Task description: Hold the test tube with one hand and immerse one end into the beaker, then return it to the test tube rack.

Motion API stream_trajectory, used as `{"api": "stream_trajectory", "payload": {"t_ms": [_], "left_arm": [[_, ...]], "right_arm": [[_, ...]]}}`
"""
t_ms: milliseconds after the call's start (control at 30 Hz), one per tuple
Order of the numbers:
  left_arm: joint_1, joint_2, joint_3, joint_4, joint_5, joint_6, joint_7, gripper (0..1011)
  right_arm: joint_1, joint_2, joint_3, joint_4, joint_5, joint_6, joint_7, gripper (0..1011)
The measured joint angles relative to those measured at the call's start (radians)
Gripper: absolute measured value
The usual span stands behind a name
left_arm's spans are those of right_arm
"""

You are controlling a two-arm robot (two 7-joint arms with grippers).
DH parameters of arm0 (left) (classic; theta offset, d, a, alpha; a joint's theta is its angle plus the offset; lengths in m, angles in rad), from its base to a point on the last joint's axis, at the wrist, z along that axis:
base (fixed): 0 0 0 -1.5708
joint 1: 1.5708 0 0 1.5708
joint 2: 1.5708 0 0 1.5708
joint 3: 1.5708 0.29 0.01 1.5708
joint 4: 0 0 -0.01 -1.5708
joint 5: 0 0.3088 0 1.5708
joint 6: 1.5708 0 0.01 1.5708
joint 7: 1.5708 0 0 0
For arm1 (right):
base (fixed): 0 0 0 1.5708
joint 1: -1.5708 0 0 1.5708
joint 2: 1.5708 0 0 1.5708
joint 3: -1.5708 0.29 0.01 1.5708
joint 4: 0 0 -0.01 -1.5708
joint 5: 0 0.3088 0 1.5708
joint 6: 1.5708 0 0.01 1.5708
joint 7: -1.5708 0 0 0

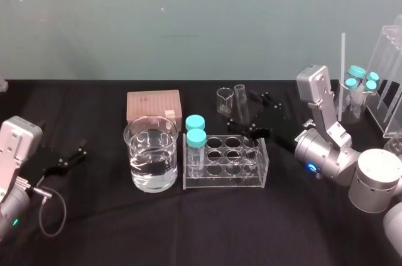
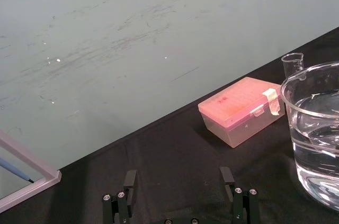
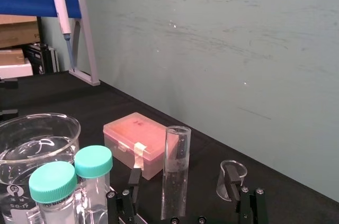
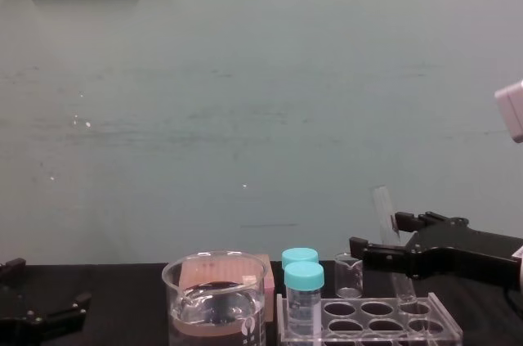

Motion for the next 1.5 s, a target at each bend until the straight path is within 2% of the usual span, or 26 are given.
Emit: {"api": "stream_trajectory", "payload": {"t_ms": [433, 967, 1267, 1300, 1367, 1400, 1467, 1500], "left_arm": [[0.000, 0.000, 0.000, 0.000, 0.000, 0.000, 0.000, 1000], [0.000, 0.000, 0.000, 0.000, 0.000, 0.000, 0.000, 1000], [0.000, 0.000, 0.000, 0.000, 0.000, 0.000, 0.000, 1000], [0.000, 0.000, 0.000, 0.000, 0.000, 0.000, 0.000, 1000], [0.000, 0.000, 0.000, 0.000, 0.000, 0.000, 0.000, 1000], [0.000, 0.000, 0.000, 0.000, 0.000, 0.000, 0.000, 1000], [0.000, 0.000, 0.000, 0.000, 0.000, 0.000, 0.000, 1000], [0.000, 0.000, 0.000, 0.000, 0.000, 0.000, 0.000, 1000]], "right_arm": [[-0.034, 0.000, 0.026, -0.039, -0.004, 0.016, -0.002, 1002], [-0.035, 0.001, 0.027, -0.042, -0.007, 0.014, -0.003, 995], [-0.035, 0.001, 0.026, -0.041, -0.006, 0.014, -0.003, 812], [-0.035, 0.001, 0.026, -0.041, -0.006, 0.014, -0.003, 751], [-0.035, 0.001, 0.026, -0.041, -0.006, 0.014, -0.003, 715], [-0.034, 0.001, 0.026, -0.041, -0.006, 0.014, -0.003, 656], [-0.034, 0.001, 0.026, -0.041, -0.005, 0.014, -0.003, 625], [-0.034, 0.001, 0.026, -0.041, -0.005, 0.014, -0.002, 554]]}}
